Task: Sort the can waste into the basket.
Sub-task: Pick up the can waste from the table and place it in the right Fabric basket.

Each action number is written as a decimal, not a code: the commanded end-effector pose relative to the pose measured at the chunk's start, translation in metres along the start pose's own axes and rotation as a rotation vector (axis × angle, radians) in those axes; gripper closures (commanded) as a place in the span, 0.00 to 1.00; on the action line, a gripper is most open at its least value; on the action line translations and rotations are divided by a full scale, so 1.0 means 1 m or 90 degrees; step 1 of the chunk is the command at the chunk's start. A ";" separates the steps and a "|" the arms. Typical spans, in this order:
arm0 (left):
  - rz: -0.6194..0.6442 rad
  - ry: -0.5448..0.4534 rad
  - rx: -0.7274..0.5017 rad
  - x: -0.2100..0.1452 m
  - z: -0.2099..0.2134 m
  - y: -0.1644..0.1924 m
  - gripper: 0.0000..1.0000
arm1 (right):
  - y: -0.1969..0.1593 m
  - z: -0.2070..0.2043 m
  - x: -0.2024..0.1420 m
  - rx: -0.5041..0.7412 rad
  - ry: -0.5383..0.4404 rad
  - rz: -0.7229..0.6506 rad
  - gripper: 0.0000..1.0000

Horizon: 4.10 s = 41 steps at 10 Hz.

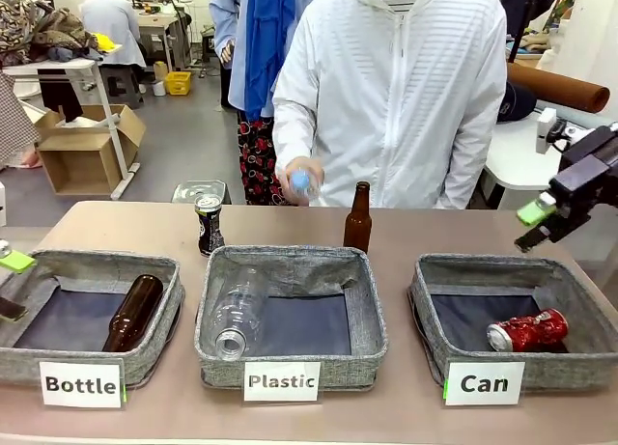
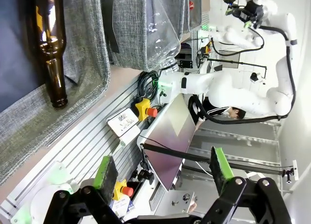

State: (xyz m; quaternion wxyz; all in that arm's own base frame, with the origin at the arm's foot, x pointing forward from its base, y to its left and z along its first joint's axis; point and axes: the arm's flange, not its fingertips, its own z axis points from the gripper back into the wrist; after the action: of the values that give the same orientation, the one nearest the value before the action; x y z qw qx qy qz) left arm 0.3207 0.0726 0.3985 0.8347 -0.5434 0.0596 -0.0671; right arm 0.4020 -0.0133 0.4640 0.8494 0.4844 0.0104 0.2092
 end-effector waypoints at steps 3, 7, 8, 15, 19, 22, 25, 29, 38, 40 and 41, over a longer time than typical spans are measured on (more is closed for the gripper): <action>-0.004 -0.004 -0.008 0.000 0.000 -0.001 0.00 | -0.012 0.004 0.002 0.051 -0.074 -0.058 0.00; -0.004 -0.004 -0.008 0.000 0.000 -0.001 0.00 | -0.012 0.004 0.002 0.051 -0.074 -0.058 0.00; -0.004 -0.004 -0.008 0.000 0.000 -0.001 0.00 | -0.012 0.004 0.002 0.051 -0.074 -0.058 0.00; -0.174 0.135 0.280 0.124 0.010 -0.067 0.00 | -0.012 0.004 0.002 0.051 -0.074 -0.058 0.00; -0.522 0.023 0.302 0.228 0.001 -0.047 0.00 | -0.012 0.004 0.002 0.051 -0.074 -0.058 0.00; -0.694 -0.070 0.007 0.238 0.007 -0.026 0.00 | -0.012 0.004 0.002 0.051 -0.074 -0.058 0.00; -0.607 -0.097 0.212 0.248 0.007 -0.030 0.00 | -0.012 0.004 0.002 0.051 -0.074 -0.058 0.00; -0.746 -0.076 0.223 0.263 0.018 -0.035 0.00 | -0.012 0.004 0.002 0.051 -0.074 -0.058 0.00; -0.992 0.047 0.084 0.352 -0.051 0.057 0.00 | -0.012 0.004 0.002 0.051 -0.074 -0.058 0.00; -0.957 0.050 0.074 0.335 0.002 0.054 0.00 | -0.012 0.004 0.002 0.051 -0.074 -0.058 0.00; -0.890 0.033 0.111 0.280 0.103 0.058 0.00 | -0.012 0.004 0.002 0.051 -0.074 -0.058 0.00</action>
State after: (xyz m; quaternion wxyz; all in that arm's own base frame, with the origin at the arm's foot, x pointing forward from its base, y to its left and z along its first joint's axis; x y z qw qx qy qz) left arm 0.6420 0.0475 0.3360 0.6022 -0.3837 -0.3006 -0.6323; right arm 0.4078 -0.0185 0.4536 0.8398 0.5268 -0.0057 0.1308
